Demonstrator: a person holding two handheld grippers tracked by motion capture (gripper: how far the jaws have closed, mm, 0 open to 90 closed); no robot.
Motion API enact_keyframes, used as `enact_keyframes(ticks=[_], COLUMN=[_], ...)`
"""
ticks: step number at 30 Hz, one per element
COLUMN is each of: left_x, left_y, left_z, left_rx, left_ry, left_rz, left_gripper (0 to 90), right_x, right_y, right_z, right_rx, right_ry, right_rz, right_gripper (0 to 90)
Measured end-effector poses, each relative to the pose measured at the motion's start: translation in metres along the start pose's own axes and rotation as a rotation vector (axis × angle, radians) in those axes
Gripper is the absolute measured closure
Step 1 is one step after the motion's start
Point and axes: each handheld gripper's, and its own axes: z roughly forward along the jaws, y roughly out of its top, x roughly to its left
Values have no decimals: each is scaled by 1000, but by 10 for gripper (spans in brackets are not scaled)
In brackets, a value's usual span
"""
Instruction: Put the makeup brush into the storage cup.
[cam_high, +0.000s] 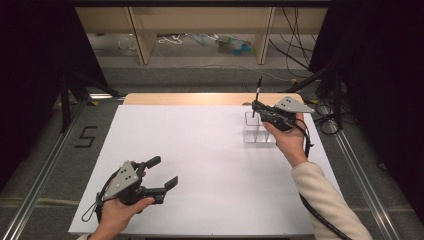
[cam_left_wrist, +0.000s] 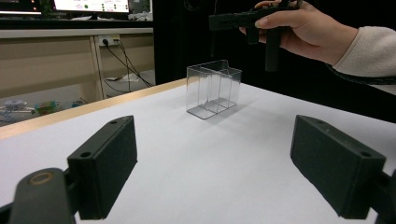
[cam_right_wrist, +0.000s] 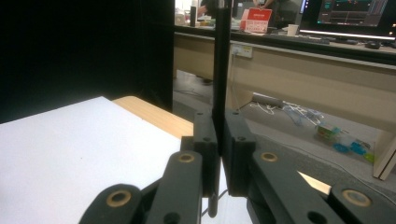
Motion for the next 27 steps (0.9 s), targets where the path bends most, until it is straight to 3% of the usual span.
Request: enact_keyframes(ticks=[27], left_x=[0], left_y=[0], left_z=[0], left_rx=[1], left_ry=[3], left_rz=[-6], left_gripper=[149], right_x=[-5], right_y=[-6], right_z=[12], right_rx=[16], right_ry=[-11], right_rz=[12], right_gripper=[859])
